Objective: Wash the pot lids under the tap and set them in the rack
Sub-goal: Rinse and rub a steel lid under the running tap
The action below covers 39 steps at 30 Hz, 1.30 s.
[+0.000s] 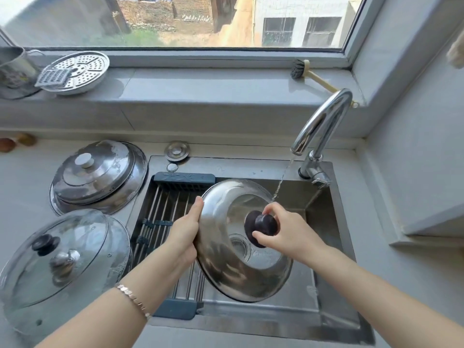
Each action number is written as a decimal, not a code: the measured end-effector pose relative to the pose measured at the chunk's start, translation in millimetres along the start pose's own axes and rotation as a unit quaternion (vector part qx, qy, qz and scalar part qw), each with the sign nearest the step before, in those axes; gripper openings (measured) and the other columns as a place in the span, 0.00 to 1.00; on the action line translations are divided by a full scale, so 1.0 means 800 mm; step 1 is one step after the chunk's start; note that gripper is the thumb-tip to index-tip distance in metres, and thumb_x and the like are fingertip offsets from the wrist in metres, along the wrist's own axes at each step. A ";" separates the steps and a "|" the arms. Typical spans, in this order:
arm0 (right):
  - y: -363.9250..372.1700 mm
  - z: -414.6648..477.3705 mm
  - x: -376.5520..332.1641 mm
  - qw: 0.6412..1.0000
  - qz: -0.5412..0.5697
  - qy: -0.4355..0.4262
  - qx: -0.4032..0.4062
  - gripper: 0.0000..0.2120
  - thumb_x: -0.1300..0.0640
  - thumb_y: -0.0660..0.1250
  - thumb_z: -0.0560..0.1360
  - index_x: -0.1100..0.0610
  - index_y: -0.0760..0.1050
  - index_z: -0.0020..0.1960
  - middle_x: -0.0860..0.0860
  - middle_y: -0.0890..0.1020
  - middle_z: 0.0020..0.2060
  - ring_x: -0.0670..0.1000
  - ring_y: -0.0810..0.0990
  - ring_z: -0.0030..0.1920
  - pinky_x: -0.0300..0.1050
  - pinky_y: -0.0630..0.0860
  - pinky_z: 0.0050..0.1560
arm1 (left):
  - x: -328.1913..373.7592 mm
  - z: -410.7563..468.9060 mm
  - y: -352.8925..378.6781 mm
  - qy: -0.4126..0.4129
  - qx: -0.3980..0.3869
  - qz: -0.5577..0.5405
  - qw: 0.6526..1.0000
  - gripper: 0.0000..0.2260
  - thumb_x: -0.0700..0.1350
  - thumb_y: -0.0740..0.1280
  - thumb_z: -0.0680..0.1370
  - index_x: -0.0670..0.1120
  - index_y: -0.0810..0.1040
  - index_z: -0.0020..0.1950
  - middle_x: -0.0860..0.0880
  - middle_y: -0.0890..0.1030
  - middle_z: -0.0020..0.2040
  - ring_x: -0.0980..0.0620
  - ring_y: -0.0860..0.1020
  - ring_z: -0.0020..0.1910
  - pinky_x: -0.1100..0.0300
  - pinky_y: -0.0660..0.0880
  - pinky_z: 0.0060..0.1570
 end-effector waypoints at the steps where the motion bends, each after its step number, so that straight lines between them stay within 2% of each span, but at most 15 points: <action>1: 0.003 -0.001 -0.002 1.000 -0.015 -0.003 -0.002 0.17 0.45 0.70 0.67 0.48 0.67 0.50 0.47 0.78 0.40 0.51 0.77 0.42 0.45 0.75 0.44 | -0.002 0.003 -0.005 0.003 0.008 0.010 1.000 0.20 0.58 0.61 0.77 0.42 0.80 0.52 0.41 0.84 0.46 0.44 0.82 0.45 0.54 0.78 0.45; 5: 0.008 0.002 0.006 0.999 -0.013 0.020 0.037 0.17 0.46 0.70 0.67 0.52 0.70 0.50 0.50 0.80 0.43 0.53 0.78 0.46 0.45 0.75 0.46 | -0.003 0.007 -0.023 0.058 0.035 0.203 0.977 0.15 0.52 0.51 0.82 0.45 0.73 0.55 0.43 0.79 0.50 0.51 0.77 0.42 0.62 0.74 0.32; 8: 0.009 0.006 0.016 0.997 0.022 0.036 0.064 0.17 0.46 0.70 0.68 0.53 0.72 0.50 0.50 0.80 0.45 0.51 0.77 0.47 0.43 0.73 0.47 | -0.012 0.005 -0.038 0.055 0.022 0.219 0.974 0.13 0.52 0.51 0.82 0.46 0.68 0.58 0.46 0.75 0.48 0.52 0.76 0.42 0.56 0.76 0.40; 11: 0.015 0.006 0.023 0.995 0.071 0.039 0.065 0.15 0.47 0.70 0.69 0.54 0.70 0.47 0.50 0.79 0.42 0.51 0.78 0.44 0.43 0.74 0.43 | -0.021 0.003 -0.062 0.053 0.036 0.257 0.964 0.10 0.50 0.55 0.82 0.46 0.68 0.58 0.46 0.75 0.51 0.50 0.78 0.44 0.51 0.76 0.48; 13: 0.025 0.010 0.031 0.994 0.079 0.067 0.039 0.14 0.48 0.69 0.70 0.56 0.68 0.44 0.51 0.78 0.39 0.53 0.79 0.39 0.45 0.77 0.37 | -0.026 0.001 -0.076 0.046 0.048 0.277 0.959 0.08 0.47 0.57 0.81 0.47 0.68 0.57 0.45 0.75 0.52 0.49 0.79 0.46 0.50 0.75 0.48; 16: 0.040 0.016 0.039 0.989 0.098 0.114 0.014 0.16 0.49 0.69 0.70 0.56 0.64 0.39 0.53 0.77 0.39 0.54 0.78 0.31 0.39 0.73 0.25 | -0.027 -0.001 -0.090 0.050 0.051 0.313 0.947 0.08 0.44 0.58 0.80 0.49 0.66 0.59 0.46 0.74 0.54 0.50 0.79 0.46 0.55 0.75 0.42; 18: 0.047 0.020 0.038 0.986 0.111 0.121 0.020 0.17 0.49 0.69 0.70 0.56 0.62 0.37 0.53 0.77 0.39 0.53 0.77 0.28 0.36 0.70 0.23 | -0.024 -0.001 -0.100 0.066 0.052 0.332 0.940 0.08 0.45 0.59 0.80 0.50 0.64 0.58 0.47 0.74 0.54 0.50 0.80 0.46 0.54 0.75 0.42; 20: 0.052 0.023 0.027 0.987 0.112 0.111 0.025 0.16 0.48 0.69 0.70 0.56 0.63 0.38 0.53 0.77 0.38 0.52 0.76 0.28 0.36 0.70 0.24 | -0.019 -0.002 -0.111 0.083 0.054 0.356 0.929 0.08 0.46 0.59 0.80 0.51 0.65 0.58 0.48 0.75 0.50 0.51 0.80 0.46 0.52 0.76 0.46; 24: 0.056 0.036 -0.024 0.995 0.048 0.048 0.072 0.17 0.44 0.70 0.68 0.56 0.69 0.43 0.50 0.79 0.38 0.53 0.76 0.40 0.46 0.71 0.40 | 0.004 0.006 -0.138 0.108 0.047 0.411 0.904 0.04 0.45 0.59 0.79 0.51 0.70 0.52 0.47 0.79 0.48 0.50 0.81 0.47 0.54 0.75 0.44; 28: 0.074 0.071 -0.085 0.994 -0.074 -0.011 0.084 0.19 0.42 0.71 0.66 0.54 0.71 0.46 0.49 0.78 0.37 0.53 0.75 0.41 0.45 0.69 0.39 | 0.038 0.020 -0.169 0.110 0.041 0.377 0.919 0.05 0.41 0.59 0.79 0.48 0.72 0.45 0.45 0.79 0.47 0.50 0.80 0.42 0.58 0.72 0.40; 32: 0.118 0.115 -0.124 0.984 -0.167 -0.011 0.062 0.19 0.43 0.69 0.68 0.55 0.68 0.48 0.49 0.77 0.38 0.53 0.72 0.40 0.44 0.67 0.37 | 0.070 0.042 -0.208 0.117 0.033 0.363 0.924 0.06 0.41 0.58 0.79 0.47 0.72 0.44 0.47 0.79 0.45 0.53 0.79 0.39 0.59 0.73 0.40; 34: 0.143 0.133 -0.136 0.983 -0.177 -0.003 0.047 0.17 0.44 0.68 0.70 0.54 0.65 0.47 0.48 0.75 0.38 0.54 0.74 0.42 0.44 0.65 0.37 | 0.084 0.054 -0.227 0.124 0.032 0.349 0.928 0.06 0.41 0.58 0.79 0.48 0.72 0.43 0.48 0.80 0.43 0.53 0.79 0.38 0.59 0.73 0.41; 39: 0.210 0.166 -0.160 0.970 -0.240 -0.029 0.029 0.20 0.43 0.65 0.71 0.54 0.66 0.55 0.51 0.80 0.47 0.56 0.79 0.49 0.43 0.66 0.38 | 0.109 0.078 -0.266 0.127 0.021 0.326 0.937 0.08 0.40 0.58 0.78 0.49 0.73 0.43 0.47 0.81 0.45 0.52 0.80 0.40 0.57 0.73 0.44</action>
Point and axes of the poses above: each hand's wrist, its own z-axis towards the middle knuckle, its own y-axis out of the palm, x = y × z, the point moved 5 cm from there along z, towards the middle knuckle
